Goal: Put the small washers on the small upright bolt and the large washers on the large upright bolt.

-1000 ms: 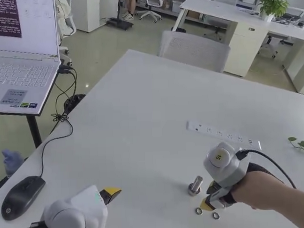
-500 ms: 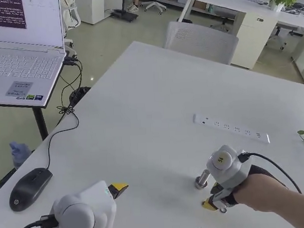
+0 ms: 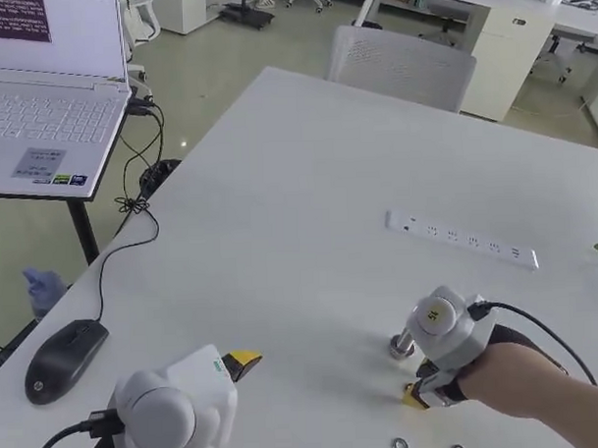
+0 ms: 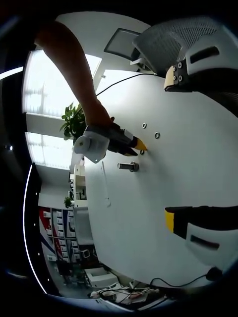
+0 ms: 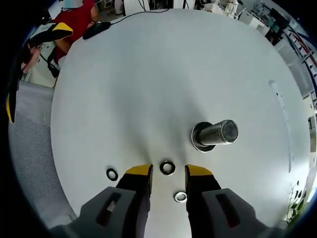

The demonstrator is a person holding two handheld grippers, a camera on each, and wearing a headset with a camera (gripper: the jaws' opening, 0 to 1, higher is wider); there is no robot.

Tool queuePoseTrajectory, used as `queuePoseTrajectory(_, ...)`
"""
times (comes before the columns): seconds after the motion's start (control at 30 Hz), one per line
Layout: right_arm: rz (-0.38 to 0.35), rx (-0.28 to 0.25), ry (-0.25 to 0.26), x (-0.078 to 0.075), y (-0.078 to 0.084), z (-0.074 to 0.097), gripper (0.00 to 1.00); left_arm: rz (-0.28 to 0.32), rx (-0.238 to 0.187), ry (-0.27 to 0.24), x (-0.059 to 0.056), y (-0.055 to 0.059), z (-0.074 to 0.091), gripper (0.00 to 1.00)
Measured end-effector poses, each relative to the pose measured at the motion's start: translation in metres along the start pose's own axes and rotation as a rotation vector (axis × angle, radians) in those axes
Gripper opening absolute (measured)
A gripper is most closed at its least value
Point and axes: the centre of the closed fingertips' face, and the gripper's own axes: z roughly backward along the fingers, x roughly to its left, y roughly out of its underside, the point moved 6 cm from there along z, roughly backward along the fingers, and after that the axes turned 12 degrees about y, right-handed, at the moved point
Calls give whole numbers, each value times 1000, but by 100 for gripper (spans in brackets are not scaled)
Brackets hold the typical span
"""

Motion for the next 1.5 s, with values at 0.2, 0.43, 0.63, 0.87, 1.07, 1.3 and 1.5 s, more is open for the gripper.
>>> queuePoseTrajectory(0.2, -12, 8, -13, 2, 0, 0, 24, 4, -1, 3, 0, 0, -2, 95)
queuePoseTrajectory(0.43, -13, 23, -6, -2, 0, 0, 15, 7, 0, 10, 0, -1, -3, 94)
queuePoseTrajectory(0.63, -6, 27, 1, -2, 0, 1, 15, 11, 1, 12, 0, 0, -4, 92)
queuePoseTrajectory(0.87, 1, 50, -2, -1, -2, 2, 13, 12, 7, 14, -1, 0, -3, 90)
queuePoseTrajectory(1.07, -7, 47, -6, -1, 0, 3, 13, 16, 11, 17, -2, 1, -2, 90)
queuePoseTrajectory(1.3, -22, 42, -21, 1, 3, 6, 13, 13, 17, 16, -3, 1, -1, 89)
queuePoseTrajectory(1.5, -28, 33, -31, -1, 0, 16, 13, 8, 20, 19, -4, 0, -3, 88)
